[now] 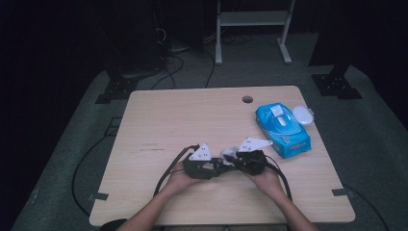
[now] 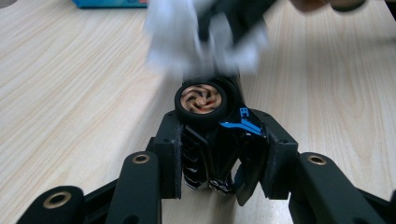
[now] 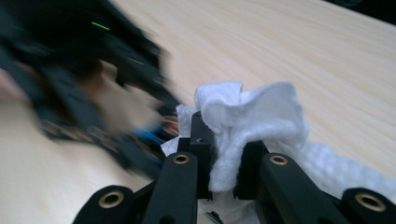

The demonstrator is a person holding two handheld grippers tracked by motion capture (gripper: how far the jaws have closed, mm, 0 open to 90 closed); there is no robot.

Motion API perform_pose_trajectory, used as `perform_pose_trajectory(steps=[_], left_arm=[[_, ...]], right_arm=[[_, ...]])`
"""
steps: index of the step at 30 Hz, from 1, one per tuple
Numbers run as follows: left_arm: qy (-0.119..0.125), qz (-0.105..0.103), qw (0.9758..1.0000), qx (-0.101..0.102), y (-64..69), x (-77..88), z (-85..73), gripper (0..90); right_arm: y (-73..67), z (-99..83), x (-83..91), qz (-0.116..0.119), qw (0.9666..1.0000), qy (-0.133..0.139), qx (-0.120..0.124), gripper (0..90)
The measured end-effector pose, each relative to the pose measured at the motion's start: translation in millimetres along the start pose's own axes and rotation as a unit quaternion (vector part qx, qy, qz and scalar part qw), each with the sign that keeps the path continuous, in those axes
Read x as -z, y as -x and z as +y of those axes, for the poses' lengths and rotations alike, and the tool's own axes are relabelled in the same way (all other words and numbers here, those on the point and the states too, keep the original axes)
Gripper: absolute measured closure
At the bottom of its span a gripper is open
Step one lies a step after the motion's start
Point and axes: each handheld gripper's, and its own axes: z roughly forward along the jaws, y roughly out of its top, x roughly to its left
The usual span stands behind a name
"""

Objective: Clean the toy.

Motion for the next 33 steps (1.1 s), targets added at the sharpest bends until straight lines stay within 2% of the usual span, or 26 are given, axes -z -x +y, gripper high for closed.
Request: perform_pose_trajectory(steps=[2, 3, 4, 6, 8, 10, 12, 14, 15, 16, 19, 21, 23, 25, 27, 28, 29, 30, 31, 33], left_arm=[[0.002, 0.0, 1.0, -0.002, -0.2, 0.3, 0.0, 58.2], [0.002, 0.002, 1.0, -0.004, 0.2, -0.6, 0.8, 58.2], [0.001, 0.002, 1.0, -0.006, 0.7, -1.3, 1.5, 58.2], [0.002, 0.002, 1.0, -0.006, 1.3, -2.6, 1.8, 58.2], [0.001, 0.0, 1.0, -0.002, 0.6, -2.8, 1.9, 58.2], [0.001, -0.003, 1.0, 0.0, -0.8, -1.8, 1.0, 58.2], [0.0, -0.003, 1.0, 0.0, -2.6, 0.7, -0.4, 58.2], [-0.001, 0.0, 1.0, -0.003, -4.2, 3.2, -1.6, 58.2], [0.0, 0.0, 1.0, -0.002, -4.8, 4.4, -2.3, 58.2], [0.001, 0.0, 1.0, -0.002, -5.4, 5.2, -2.5, 58.2], [-0.001, 0.003, 1.0, -0.005, -5.5, 5.8, -1.9, 58.3], [-0.001, 0.004, 1.0, -0.008, -5.0, 5.2, -1.2, 58.2], [-0.002, 0.003, 1.0, -0.007, -5.1, 5.1, -1.2, 58.3], [0.0, 0.001, 1.0, -0.003, -5.7, 4.7, -1.8, 58.3], [-0.001, 0.0, 1.0, -0.001, -6.4, 4.0, -1.6, 58.2], [0.001, 0.0, 1.0, -0.001, -6.6, 3.6, -1.7, 58.2], [0.002, 0.0, 1.0, -0.002, -6.7, 3.2, -1.6, 58.2], [0.002, 0.0, 1.0, -0.002, -6.6, 2.8, -1.3, 58.2], [-0.001, 0.001, 1.0, -0.005, -6.7, 3.2, -1.0, 58.2], [-0.001, 0.0, 1.0, -0.002, -7.3, 4.1, -1.6, 58.2]], right_arm=[[11.4, -5.5, 7.2, -0.018, 0.9998, -0.001, -0.013, 80.7], [16.9, -7.7, 10.7, -0.014, 0.9995, 0.004, -0.026, 80.7], [19.0, -8.2, 12.3, -0.021, 0.9992, 0.003, -0.035, 80.7], [15.4, -7.0, 10.2, -0.021, 0.9992, 0.004, -0.034, 80.7], [5.7, -3.7, 2.5, 0.002, 0.9994, 0.007, -0.033, 80.6], [-5.3, 0.8, -4.3, 0.016, 0.9996, 0.009, -0.021, 80.6], [-9.0, 3.9, -6.2, 0.008, 1.0, 0.004, 0.001, 80.6], [-4.2, 1.4, -3.1, -0.011, 0.9999, 0.004, 0.001, 80.6], [2.5, -2.0, 1.3, -0.035, 0.9994, 0.002, 0.005, 80.6], [9.7, -5.3, 5.8, -0.045, 0.999, 0.006, 0.002, 80.7], [30.0, -12.6, 17.0, -0.062, 0.9975, 0.009, -0.032, 80.7], [36.9, -15.0, 21.2, -0.063, 0.9968, 0.015, -0.047, 80.7], [33.5, -13.6, 20.4, -0.077, 0.9965, 0.009, -0.031, 80.6], [30.8, -12.4, 18.0, -0.077, 0.9965, 0.008, -0.031, 80.7], [26.3, -11.1, 13.3, -0.063, 0.9972, 0.01, -0.039, 80.6], [20.5, -9.4, 9.2, -0.057, 0.9977, 0.014, -0.034, 80.6], [17.0, -7.8, 6.8, -0.044, 0.9984, 0.017, -0.033, 80.6], [12.2, -5.5, 3.3, -0.019, 0.999, 0.019, -0.035, 80.6], [5.8, -3.7, -0.6, -0.005, 0.9995, 0.018, -0.027, 80.5], [-5.4, -0.3, -5.0, -0.021, 0.9996, 0.012, 0.013, 80.5]])
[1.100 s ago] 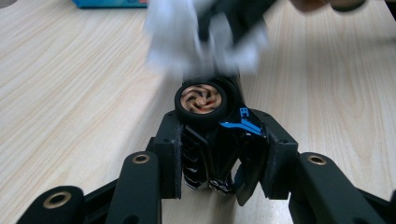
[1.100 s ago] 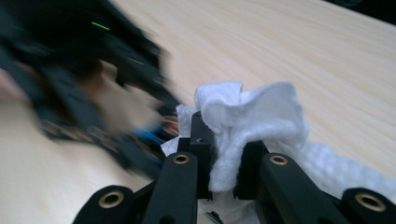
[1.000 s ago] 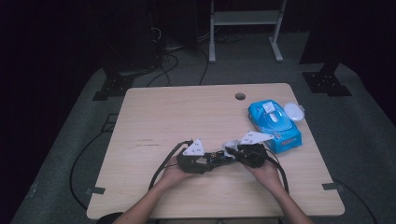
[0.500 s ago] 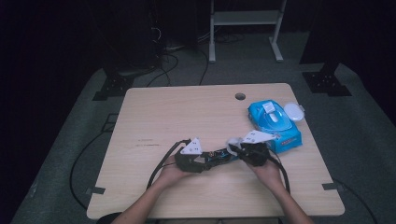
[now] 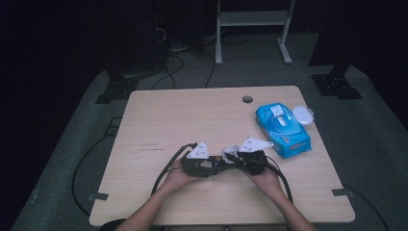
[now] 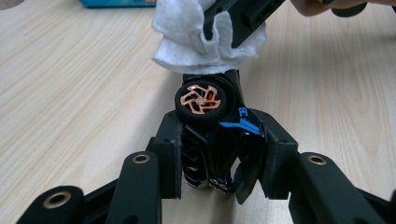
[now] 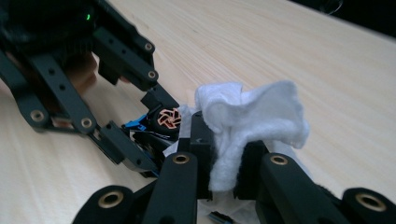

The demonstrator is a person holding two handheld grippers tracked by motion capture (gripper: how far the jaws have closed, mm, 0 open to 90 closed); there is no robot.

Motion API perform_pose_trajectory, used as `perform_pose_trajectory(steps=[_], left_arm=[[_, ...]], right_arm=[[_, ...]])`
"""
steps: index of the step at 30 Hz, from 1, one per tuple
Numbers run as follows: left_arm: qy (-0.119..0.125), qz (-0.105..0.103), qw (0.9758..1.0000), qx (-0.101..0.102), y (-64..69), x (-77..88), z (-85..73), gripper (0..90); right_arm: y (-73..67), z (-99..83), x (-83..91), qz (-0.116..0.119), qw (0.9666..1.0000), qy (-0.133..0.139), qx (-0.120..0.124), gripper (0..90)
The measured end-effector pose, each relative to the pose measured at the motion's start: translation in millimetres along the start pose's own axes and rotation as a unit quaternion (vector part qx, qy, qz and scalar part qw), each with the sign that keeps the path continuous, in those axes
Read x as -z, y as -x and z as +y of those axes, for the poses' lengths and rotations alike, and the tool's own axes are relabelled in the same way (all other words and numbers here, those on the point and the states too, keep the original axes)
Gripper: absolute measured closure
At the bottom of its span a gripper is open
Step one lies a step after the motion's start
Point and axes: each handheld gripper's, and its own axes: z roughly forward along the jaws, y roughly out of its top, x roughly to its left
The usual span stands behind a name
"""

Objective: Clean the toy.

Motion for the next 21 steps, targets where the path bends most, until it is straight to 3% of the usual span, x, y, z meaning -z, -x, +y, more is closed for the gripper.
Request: perform_pose_trajectory(steps=[1, 3, 6, 8, 10, 12, 14, 16, 18, 21], left_arm=[[-0.003, 0.001, 1.0, -0.003, -0.4, 1.2, -0.2, 58.3], [-0.002, 0.001, 1.0, -0.003, -0.9, 2.4, -0.9, 58.3], [0.0, 0.001, 1.0, -0.001, -1.7, 3.2, -1.4, 58.3], [-0.002, 0.003, 1.0, -0.003, -2.5, 4.0, -1.9, 58.3], [-0.003, 0.003, 1.0, -0.001, -2.8, 4.5, -2.1, 58.3], [-0.003, 0.003, 1.0, 0.0, -2.8, 4.5, -2.1, 58.3], [-0.004, 0.003, 1.0, -0.001, -2.6, 4.6, -2.0, 58.3], [-0.004, 0.003, 1.0, 0.001, -3.1, 5.2, -2.5, 58.3], [-0.004, 0.004, 1.0, -0.001, -2.9, 5.1, -2.3, 58.3], [-0.003, 0.006, 1.0, 0.001, -2.6, 4.6, -2.1, 58.3]], right_arm=[[0.3, 0.6, 0.4, -0.003, 1.0, -0.003, 0.003, 80.5], [7.4, -2.3, 5.2, -0.036, 0.9992, -0.007, 0.013, 80.5], [31.6, -11.6, 18.9, -0.077, 0.9969, -0.008, -0.016, 80.6], [44.7, -17.2, 25.9, -0.093, 0.995, -0.009, -0.037, 80.6], [54.0, -22.2, 30.1, -0.089, 0.9941, -0.01, -0.061, 80.6], [54.1, -22.9, 30.0, -0.079, 0.9945, -0.006, -0.069, 80.5], [50.4, -21.6, 27.0, -0.068, 0.9956, -0.001, -0.065, 80.6], [45.8, -19.8, 24.1, -0.074, 0.9958, 0.003, -0.055, 80.6], [44.7, -17.7, 22.7, -0.06, 0.9963, 0.005, -0.062, 80.6], [35.1, -13.3, 17.8, -0.063, 0.9972, 0.001, -0.041, 80.7]])
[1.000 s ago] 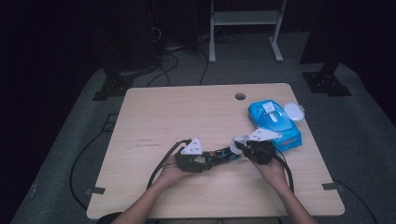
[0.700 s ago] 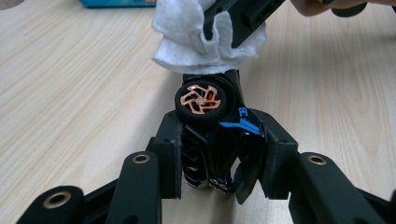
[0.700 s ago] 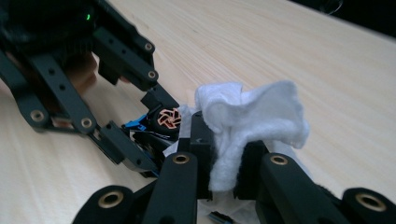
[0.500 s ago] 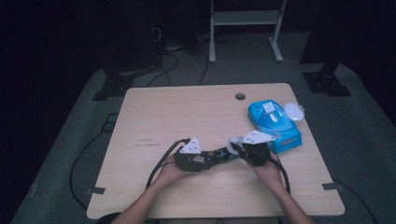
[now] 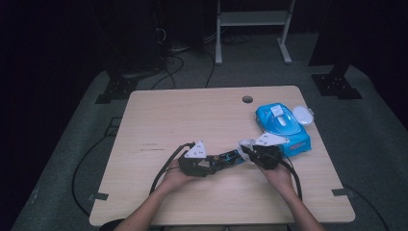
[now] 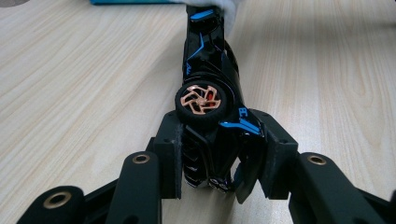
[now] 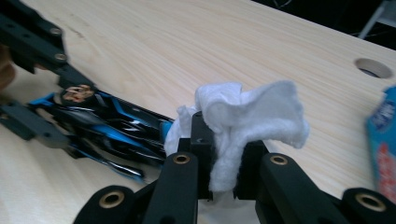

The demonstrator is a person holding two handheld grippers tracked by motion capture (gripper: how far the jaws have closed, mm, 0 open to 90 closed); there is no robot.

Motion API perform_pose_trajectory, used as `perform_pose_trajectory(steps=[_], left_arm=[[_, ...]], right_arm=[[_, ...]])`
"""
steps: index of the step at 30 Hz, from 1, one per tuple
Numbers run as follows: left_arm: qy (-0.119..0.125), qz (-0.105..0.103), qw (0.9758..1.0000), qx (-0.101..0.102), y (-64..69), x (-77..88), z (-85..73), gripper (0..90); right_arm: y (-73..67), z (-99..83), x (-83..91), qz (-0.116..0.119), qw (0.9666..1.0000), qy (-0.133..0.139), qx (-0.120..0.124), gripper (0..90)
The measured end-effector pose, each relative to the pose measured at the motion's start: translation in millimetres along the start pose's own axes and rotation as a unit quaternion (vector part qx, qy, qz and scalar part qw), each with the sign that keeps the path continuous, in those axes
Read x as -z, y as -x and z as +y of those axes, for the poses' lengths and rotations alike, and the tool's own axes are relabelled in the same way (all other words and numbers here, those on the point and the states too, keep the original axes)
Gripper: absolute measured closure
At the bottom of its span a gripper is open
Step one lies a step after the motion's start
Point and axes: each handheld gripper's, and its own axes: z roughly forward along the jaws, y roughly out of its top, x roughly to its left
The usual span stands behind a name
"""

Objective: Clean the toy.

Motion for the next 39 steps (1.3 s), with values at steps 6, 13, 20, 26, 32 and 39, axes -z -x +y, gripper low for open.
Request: perform_pose_trajectory(steps=[6, 13, 20, 26, 32, 39], left_arm=[[0.0, 0.005, 1.0, -0.002, 0.2, -1.0, 1.2, 58.2], [-0.004, 0.007, 1.0, 0.005, 0.0, -2.4, 3.2, 58.3], [-0.007, 0.008, 0.9999, 0.012, -2.6, 1.4, 1.4, 58.4], [-0.016, 0.015, 0.9997, 0.011, -1.4, -1.4, 5.7, 58.0], [-0.029, 0.034, 0.999, 0.009, -5.0, -7.4, 25.9, 41.6], [-0.066, 0.007, 0.9977, 0.009, -11.9, -30.4, 46.4, 46.1]], right_arm=[[-20.2, 7.0, -10.8, 0.036, 0.9993, 0.005, 0.006, 81.0], [-62.0, 18.5, -26.2, 0.103, 0.9941, 0.007, 0.036, 80.8], [-31.2, 10.5, -13.1, 0.033, 0.9987, -0.003, 0.039, 80.8], [2.9, -0.6, 9.6, -0.004, 0.9999, -0.008, 0.012, 80.5], [9.2, -3.7, 10.6, 0.0, 1.0, -0.01, 0.001, 80.5], [-2.7, 11.9, -0.1, 0.024, 0.9996, 0.011, 0.012, 80.6]])
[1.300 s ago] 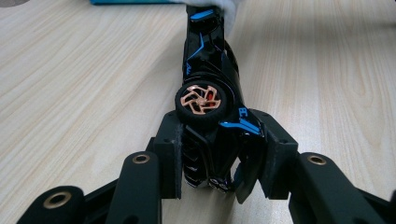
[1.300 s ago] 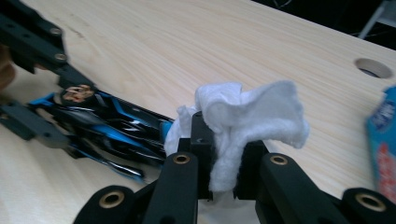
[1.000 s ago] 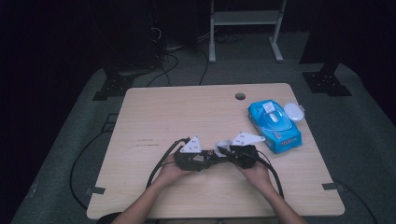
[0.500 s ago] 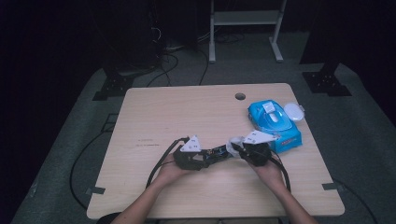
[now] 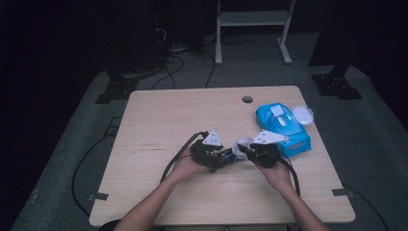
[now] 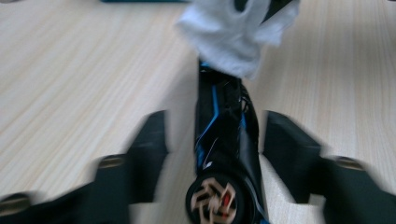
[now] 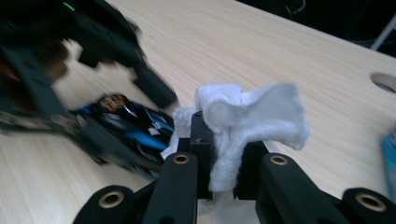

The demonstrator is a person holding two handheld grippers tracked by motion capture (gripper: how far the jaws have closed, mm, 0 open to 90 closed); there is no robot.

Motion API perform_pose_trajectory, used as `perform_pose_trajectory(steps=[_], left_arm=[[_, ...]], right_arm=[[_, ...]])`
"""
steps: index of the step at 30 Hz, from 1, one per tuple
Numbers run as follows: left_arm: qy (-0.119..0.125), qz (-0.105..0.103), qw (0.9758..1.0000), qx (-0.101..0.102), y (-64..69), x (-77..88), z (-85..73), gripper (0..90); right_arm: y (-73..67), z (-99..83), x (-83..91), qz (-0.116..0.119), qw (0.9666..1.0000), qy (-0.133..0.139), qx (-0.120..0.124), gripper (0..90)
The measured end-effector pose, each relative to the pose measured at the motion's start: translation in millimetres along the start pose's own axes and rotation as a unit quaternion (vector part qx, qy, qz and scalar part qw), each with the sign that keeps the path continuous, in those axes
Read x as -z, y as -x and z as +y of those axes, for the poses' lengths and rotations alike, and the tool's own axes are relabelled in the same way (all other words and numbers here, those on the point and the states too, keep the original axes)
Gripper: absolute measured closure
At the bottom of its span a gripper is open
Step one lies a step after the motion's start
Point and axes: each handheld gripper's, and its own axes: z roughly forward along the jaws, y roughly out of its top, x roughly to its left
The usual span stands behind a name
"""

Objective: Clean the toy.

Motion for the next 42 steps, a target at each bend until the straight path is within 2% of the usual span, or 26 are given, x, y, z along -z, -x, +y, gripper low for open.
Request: perform_pose_trajectory(steps=[2, 5, 8, 10, 12, 14, 16, 18, 20, 25, 28, 29, 31, 35, 40, 42], left_arm=[[-0.007, -0.008, 0.9999, 0.001, 1.2, -2.7, 2.1, 55.8], [-0.011, -0.014, 0.9998, 0.007, -0.1, -0.9, 2.6, 58.9], [-0.007, -0.017, 0.9998, 0.01, -2.2, 1.6, -0.8, 59.3], [-0.006, -0.017, 0.9998, 0.012, -2.9, 2.0, -1.4, 59.3], [-0.009, -0.017, 0.9998, 0.011, -3.3, 1.8, -0.6, 59.2], [-0.015, -0.012, 0.9997, 0.014, -3.5, 0.3, 2.6, 54.3], [-0.027, -0.008, 0.9995, 0.014, -4.6, -2.8, 9.4, 46.1], [-0.04, -0.01, 0.9991, 0.009, -5.2, -8.3, 18.6, 45.7], [-0.061, -0.004, 0.9981, 0.004, -5.0, -14.8, 26.8, 43.3], [-0.098, -0.006, 0.9952, 0.003, -7.1, -28.3, 41.7, 44.3], [-0.126, -0.015, 0.9919, 0.001, -8.8, -35.3, 47.5, 50.9], [-0.129, -0.021, 0.9915, 0.003, -8.6, -36.7, 48.7, 54.4], [-0.133, -0.019, 0.9909, -0.001, -7.7, -37.8, 50.9, 56.9], [-0.128, -0.018, 0.9915, -0.009, -6.5, -37.3, 50.1, 59.0], [-0.122, -0.02, 0.9923, -0.01, -5.3, -36.1, 48.2, 59.3], [-0.121, -0.022, 0.9923, -0.012, -4.5, -35.2, 47.3, 59.3]], right_arm=[[-4.7, 3.7, -6.3, 0.009, 0.9999, -0.005, 0.004, 80.5], [-5.5, 3.8, -14.2, 0.004, 0.9997, -0.016, 0.018, 80.6], [8.4, -3.6, -11.0, -0.011, 0.9998, -0.016, -0.001, 80.6], [21.7, -9.6, -5.2, -0.007, 0.9992, -0.008, -0.038, 80.6], [26.6, -12.0, -1.5, -0.026, 0.9988, -0.016, -0.038, 80.6], [30.5, -15.0, 1.1, -0.022, 0.9983, -0.012, -0.052, 80.6], [33.8, -17.9, 0.9, -0.022, 0.998, -0.017, -0.057, 80.6], [36.5, -20.3, -0.8, -0.014, 0.9974, -0.021, -0.067, 80.5], [37.3, -22.4, -3.4, -0.014, 0.9971, -0.028, -0.07, 80.5], [41.7, -27.3, -8.9, -0.006, 0.9956, -0.031, -0.089, 80.5], [43.4, -28.0, -8.5, -0.001, 0.9952, -0.028, -0.094, 80.5], [43.5, -28.2, -8.5, 0.001, 0.9949, -0.028, -0.097, 80.5], [44.3, -28.6, -7.9, 0.006, 0.9944, -0.022, -0.103, 80.5], [42.9, -24.6, -5.2, 0.02, 0.9932, -0.001, -0.115, 80.5], [38.3, -16.1, 0.1, 0.026, 0.9942, 0.022, -0.102, 80.5], [38.7, -16.7, -1.1, 0.023, 0.9945, 0.017, -0.1, 80.5]])
